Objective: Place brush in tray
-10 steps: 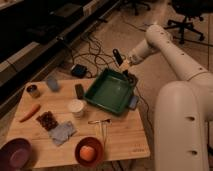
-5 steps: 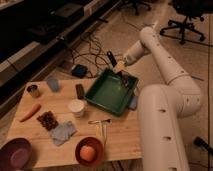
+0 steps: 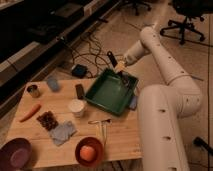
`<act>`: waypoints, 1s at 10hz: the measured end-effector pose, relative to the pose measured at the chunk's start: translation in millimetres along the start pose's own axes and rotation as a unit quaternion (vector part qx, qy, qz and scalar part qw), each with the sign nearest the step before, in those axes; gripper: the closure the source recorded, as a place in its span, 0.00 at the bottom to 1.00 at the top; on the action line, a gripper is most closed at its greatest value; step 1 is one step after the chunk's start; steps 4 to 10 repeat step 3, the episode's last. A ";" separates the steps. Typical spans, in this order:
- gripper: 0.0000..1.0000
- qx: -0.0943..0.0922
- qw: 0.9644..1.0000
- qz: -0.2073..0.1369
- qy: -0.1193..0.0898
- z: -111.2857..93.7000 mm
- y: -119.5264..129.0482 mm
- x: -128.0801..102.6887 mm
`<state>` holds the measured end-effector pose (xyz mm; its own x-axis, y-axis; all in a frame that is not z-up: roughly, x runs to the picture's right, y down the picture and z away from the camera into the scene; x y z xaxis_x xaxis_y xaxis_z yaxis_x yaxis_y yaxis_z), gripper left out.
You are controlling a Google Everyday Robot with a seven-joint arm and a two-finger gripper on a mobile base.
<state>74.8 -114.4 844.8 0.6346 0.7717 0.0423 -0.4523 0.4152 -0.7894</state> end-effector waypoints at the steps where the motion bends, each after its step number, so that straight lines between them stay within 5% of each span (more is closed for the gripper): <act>1: 0.49 0.000 1.000 -0.001 0.000 0.4 0.3 -0.7; 10: 0.47 0.000 1.000 0.000 0.000 -0.2 -0.2 0.0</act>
